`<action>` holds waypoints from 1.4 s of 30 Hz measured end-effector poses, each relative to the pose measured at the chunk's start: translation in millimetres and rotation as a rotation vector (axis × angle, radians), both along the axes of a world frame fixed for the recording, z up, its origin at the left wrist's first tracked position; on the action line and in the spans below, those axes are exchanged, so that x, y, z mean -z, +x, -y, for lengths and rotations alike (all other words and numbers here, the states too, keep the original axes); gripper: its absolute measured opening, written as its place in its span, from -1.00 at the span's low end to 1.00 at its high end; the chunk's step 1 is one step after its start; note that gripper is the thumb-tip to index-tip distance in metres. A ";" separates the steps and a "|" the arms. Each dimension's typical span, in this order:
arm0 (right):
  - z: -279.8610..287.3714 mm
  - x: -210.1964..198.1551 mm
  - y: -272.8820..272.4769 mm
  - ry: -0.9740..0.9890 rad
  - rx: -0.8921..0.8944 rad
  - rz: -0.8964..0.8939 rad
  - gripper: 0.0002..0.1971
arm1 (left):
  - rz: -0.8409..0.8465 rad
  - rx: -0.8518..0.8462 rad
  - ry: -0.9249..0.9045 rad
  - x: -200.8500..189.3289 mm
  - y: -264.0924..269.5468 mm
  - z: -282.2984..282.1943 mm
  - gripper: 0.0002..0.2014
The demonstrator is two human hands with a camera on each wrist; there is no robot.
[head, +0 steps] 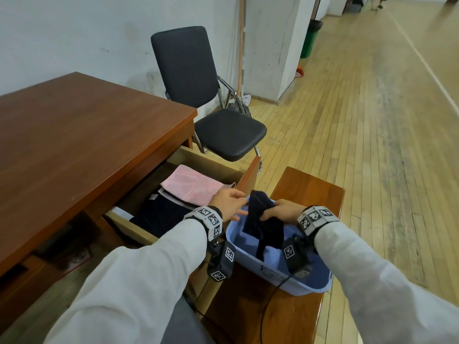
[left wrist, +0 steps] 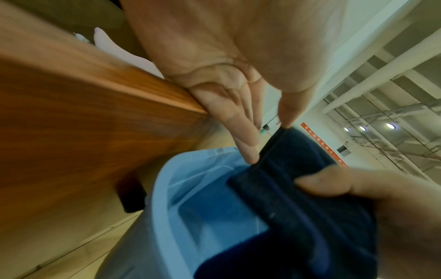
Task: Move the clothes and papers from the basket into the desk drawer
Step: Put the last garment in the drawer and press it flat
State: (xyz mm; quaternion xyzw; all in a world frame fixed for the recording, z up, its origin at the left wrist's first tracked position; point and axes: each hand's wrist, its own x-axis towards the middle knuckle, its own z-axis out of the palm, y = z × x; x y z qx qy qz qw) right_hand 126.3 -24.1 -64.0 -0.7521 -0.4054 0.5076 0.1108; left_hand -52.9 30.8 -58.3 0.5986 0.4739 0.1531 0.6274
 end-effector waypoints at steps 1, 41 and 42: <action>1.7 -7.8 0.5 0.043 0.011 -0.077 -0.63 | -0.014 0.015 0.032 -1.2 0.4 2.8 -0.62; -120.0 -34.3 -74.1 0.412 0.122 0.304 -0.71 | -0.602 -0.260 0.512 -17.1 -102.6 -149.0 -0.73; -124.0 -31.0 -77.3 0.407 0.073 0.352 -0.76 | -0.628 -0.241 0.533 -11.3 -102.9 -151.2 -0.75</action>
